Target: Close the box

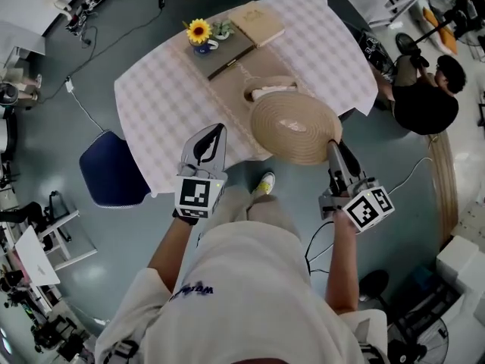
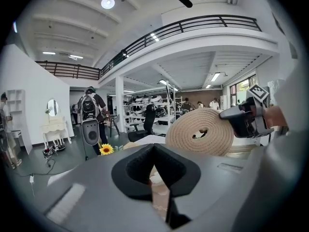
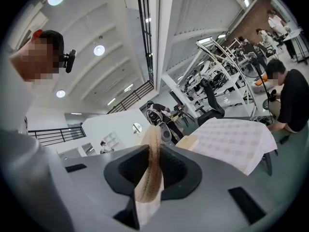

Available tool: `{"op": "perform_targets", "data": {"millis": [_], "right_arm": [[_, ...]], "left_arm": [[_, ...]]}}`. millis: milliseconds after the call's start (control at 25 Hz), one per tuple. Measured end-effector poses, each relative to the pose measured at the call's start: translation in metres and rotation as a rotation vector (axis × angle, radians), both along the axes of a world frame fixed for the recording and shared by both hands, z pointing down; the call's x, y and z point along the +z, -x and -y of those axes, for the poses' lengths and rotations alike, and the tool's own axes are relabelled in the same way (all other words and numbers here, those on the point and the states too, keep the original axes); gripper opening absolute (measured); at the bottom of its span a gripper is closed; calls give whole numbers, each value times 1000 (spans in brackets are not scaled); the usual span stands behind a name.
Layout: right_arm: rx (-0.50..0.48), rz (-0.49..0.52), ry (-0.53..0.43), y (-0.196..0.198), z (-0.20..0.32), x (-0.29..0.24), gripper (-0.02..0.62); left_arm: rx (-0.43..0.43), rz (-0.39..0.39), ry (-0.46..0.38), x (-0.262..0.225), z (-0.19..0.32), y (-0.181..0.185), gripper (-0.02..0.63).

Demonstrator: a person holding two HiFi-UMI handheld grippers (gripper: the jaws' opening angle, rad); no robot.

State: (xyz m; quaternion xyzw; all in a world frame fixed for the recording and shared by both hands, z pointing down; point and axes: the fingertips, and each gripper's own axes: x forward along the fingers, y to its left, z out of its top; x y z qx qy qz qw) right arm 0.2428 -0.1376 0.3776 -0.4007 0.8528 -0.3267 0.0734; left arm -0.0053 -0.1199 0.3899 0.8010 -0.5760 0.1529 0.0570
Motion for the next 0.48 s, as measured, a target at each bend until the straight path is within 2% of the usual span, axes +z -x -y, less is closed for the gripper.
{"op": "perform_targets", "data": {"millis": [240,480], "right_arm": [[-27,-1,50,11,27,12,72],[-52,-28,81,36,56,30,72]], "left_arm": [[-31,-7,31,16,11,18,2],[-27,-16,63,44,32,42,2]]}}
